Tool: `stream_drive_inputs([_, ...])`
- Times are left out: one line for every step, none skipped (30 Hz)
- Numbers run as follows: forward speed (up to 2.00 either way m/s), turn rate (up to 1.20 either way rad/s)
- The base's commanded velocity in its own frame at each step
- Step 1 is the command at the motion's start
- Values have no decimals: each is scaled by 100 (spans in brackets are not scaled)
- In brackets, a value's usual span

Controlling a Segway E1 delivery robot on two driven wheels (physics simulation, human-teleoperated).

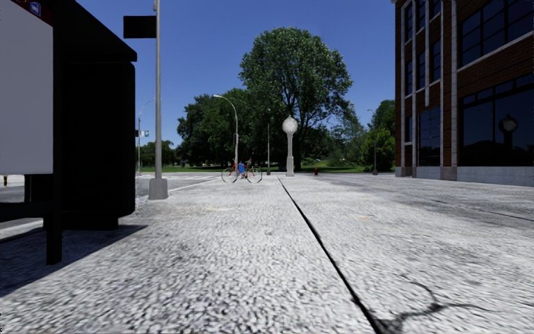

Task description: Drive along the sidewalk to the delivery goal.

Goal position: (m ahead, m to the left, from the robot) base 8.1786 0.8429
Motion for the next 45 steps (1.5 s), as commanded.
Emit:
stream_drive_inputs([200, 0])
stream_drive_inputs([200, 0])
stream_drive_inputs([200, 0])
stream_drive_inputs([200, 0])
stream_drive_inputs([200, 0])
stream_drive_inputs([200, 0])
stream_drive_inputs([200, 0])
stream_drive_inputs([200, 0])
stream_drive_inputs([200, 0])
stream_drive_inputs([200, 0])
stream_drive_inputs([200, 0])
stream_drive_inputs([200, 0])
stream_drive_inputs([200, 0])
stream_drive_inputs([200, 0])
stream_drive_inputs([200, 0])
stream_drive_inputs([200, 0])
stream_drive_inputs([200, 0])
stream_drive_inputs([200, 0])
stream_drive_inputs([200, 0])
stream_drive_inputs([200, 0])
stream_drive_inputs([200, 0])
stream_drive_inputs([200, 0])
stream_drive_inputs([200, 0])
stream_drive_inputs([200, 0])
stream_drive_inputs([200, 0])
stream_drive_inputs([200, 0])
stream_drive_inputs([200, 0])
stream_drive_inputs([200, 0])
stream_drive_inputs([200, 0])
stream_drive_inputs([200, 0])
stream_drive_inputs([200, 0])
stream_drive_inputs([200, 0])
stream_drive_inputs([200, 0])
stream_drive_inputs([200, 0])
stream_drive_inputs([200, 0])
stream_drive_inputs([200, 0])
stream_drive_inputs([200, 0])
stream_drive_inputs([200, 0])
stream_drive_inputs([200, 0])
stream_drive_inputs([200, 0])
stream_drive_inputs([200, 0])
stream_drive_inputs([200, 0])
stream_drive_inputs([200, 0])
stream_drive_inputs([200, 0])
stream_drive_inputs([200, 0])
